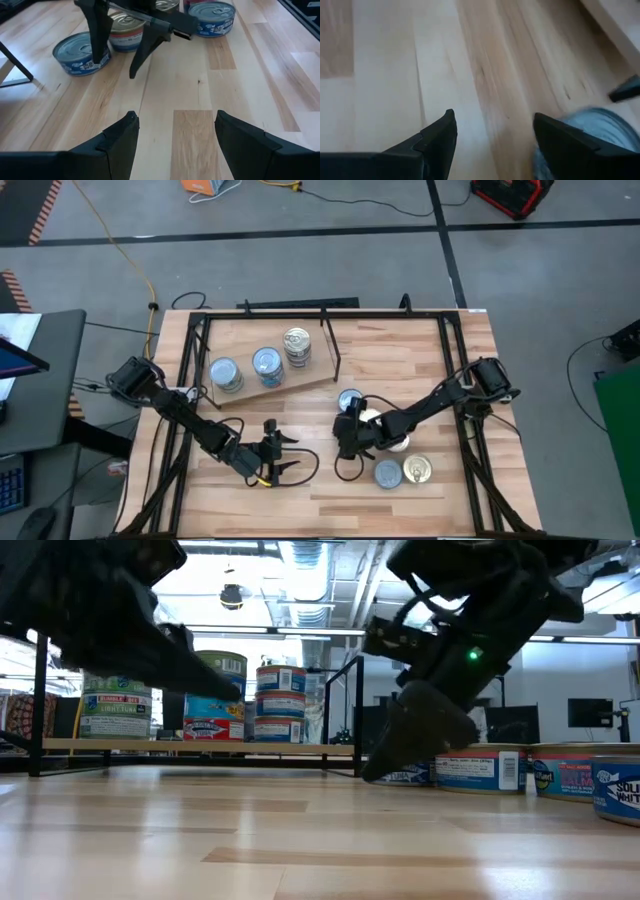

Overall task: Stack canned seafood by type on shelf
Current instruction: Stack the blue tuna can on top of the green tuna can on the shelf

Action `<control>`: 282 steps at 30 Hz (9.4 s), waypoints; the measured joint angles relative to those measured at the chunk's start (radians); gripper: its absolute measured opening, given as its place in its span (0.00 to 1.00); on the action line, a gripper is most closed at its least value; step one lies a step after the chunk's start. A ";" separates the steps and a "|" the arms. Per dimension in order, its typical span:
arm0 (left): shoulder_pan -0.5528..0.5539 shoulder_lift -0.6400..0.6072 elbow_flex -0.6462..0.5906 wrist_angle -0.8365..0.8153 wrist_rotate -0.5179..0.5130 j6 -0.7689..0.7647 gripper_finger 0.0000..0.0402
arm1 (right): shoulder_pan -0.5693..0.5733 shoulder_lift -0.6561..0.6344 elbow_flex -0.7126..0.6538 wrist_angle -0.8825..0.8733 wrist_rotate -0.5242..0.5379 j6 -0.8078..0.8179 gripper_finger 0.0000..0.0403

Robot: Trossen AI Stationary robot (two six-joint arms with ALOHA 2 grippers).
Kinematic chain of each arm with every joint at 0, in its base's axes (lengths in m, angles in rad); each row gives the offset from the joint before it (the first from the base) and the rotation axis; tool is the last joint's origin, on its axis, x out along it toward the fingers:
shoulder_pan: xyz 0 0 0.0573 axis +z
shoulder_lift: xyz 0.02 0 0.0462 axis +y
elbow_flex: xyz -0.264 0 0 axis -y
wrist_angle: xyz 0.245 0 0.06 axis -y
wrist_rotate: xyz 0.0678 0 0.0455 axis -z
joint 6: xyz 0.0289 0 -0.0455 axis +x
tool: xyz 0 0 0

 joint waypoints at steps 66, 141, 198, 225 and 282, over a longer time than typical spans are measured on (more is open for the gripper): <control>-0.015 -0.270 0.000 -0.132 0.060 -0.042 0.62 | -0.089 0.009 0.234 -0.577 -0.029 0.118 0.72; 0.128 -0.059 0.000 0.099 0.150 0.051 0.62 | 0.159 -0.087 0.038 -0.240 0.155 0.092 0.72; 0.131 -0.058 0.000 0.095 0.234 0.000 0.62 | 0.129 0.030 -0.003 -0.022 0.070 0.254 0.72; 0.131 -0.083 0.000 0.074 0.262 -0.006 0.62 | 0.122 -0.001 -0.010 0.342 -0.114 -0.016 0.72; 0.131 -0.134 0.000 -0.037 0.265 -0.061 0.62 | 0.111 -0.064 0.051 -0.096 -0.057 0.139 0.43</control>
